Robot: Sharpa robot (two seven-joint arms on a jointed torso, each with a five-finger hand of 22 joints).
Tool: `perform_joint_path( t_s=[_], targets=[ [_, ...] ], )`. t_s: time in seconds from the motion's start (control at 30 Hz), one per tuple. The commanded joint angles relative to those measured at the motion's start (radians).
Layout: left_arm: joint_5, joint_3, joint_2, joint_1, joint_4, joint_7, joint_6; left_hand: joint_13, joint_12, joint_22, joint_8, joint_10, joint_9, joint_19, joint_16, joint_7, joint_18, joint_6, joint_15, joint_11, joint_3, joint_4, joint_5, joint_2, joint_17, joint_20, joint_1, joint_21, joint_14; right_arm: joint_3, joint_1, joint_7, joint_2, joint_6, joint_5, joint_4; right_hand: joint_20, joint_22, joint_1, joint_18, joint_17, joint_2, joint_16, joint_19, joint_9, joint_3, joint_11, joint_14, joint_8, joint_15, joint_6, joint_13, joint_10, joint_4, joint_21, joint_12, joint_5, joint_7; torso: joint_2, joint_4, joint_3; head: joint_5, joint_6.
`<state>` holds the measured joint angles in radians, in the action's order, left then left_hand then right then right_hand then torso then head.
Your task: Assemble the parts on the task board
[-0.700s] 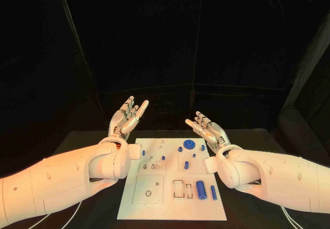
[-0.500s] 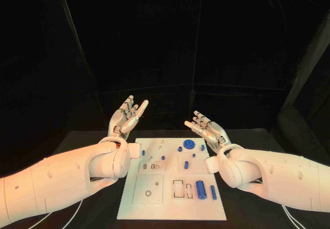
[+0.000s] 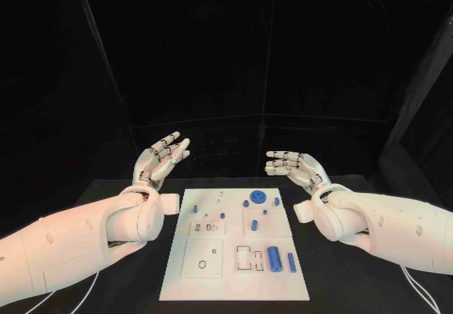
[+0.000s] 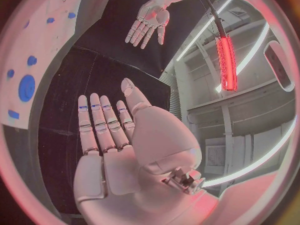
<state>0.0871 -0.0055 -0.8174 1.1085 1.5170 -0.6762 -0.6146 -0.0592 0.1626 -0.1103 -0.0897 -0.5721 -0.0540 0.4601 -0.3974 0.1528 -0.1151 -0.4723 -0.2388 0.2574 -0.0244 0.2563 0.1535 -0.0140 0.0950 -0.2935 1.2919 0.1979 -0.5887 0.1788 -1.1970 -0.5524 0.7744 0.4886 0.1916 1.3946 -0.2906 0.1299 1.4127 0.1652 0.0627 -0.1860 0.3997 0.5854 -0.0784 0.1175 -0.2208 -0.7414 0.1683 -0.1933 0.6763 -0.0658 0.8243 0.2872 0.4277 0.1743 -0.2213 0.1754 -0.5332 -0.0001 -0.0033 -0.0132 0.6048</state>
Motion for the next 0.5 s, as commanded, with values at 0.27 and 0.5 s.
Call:
perform_joint_path(
  t_s=[0.27, 0.5],
  targets=[
    [0.001, 0.001, -0.033, 0.019, 0.025, -0.036, 0.158, -0.004, 0.017, -0.006, -0.043, -0.329, -0.015, 0.295, 0.068, 0.103, -0.068, -0.395, 0.071, -0.051, -0.035, -0.096, -0.004, 0.014, -0.021, 0.012, 0.079, 0.056, -0.309, -0.001, -0.087, 0.099, -0.002, -0.126, 0.389, -0.08, 0.051, -0.013, 0.03, 0.021, 0.001, 0.039, -0.129, 0.186, 0.011, -0.082, 0.048, -0.285, -0.019, 0.067, 0.25, 0.004, 0.197, 0.006, 0.036, -0.045, -0.074, 0.056, -0.031, 0.0061, 0.0015, 0.001, -0.003],
    [-0.012, 0.0, -0.05, 0.035, 0.068, 0.01, 0.21, -0.008, 0.001, 0.012, -0.038, -0.445, -0.014, 0.394, 0.106, 0.081, -0.07, -0.484, 0.1, -0.078, -0.053, -0.159, -0.005, 0.031, -0.011, 0.037, 0.092, 0.041, -0.428, -0.002, -0.156, 0.231, -0.025, -0.214, 0.683, -0.129, 0.116, 0.034, 0.029, 0.018, 0.013, 0.067, -0.121, 0.278, 0.011, -0.124, 0.092, -0.451, -0.023, 0.125, 0.327, 0.005, 0.317, 0.007, 0.138, -0.053, -0.084, 0.02, -0.058, 0.0139, -0.0024, -0.005, -0.001]
  ],
)
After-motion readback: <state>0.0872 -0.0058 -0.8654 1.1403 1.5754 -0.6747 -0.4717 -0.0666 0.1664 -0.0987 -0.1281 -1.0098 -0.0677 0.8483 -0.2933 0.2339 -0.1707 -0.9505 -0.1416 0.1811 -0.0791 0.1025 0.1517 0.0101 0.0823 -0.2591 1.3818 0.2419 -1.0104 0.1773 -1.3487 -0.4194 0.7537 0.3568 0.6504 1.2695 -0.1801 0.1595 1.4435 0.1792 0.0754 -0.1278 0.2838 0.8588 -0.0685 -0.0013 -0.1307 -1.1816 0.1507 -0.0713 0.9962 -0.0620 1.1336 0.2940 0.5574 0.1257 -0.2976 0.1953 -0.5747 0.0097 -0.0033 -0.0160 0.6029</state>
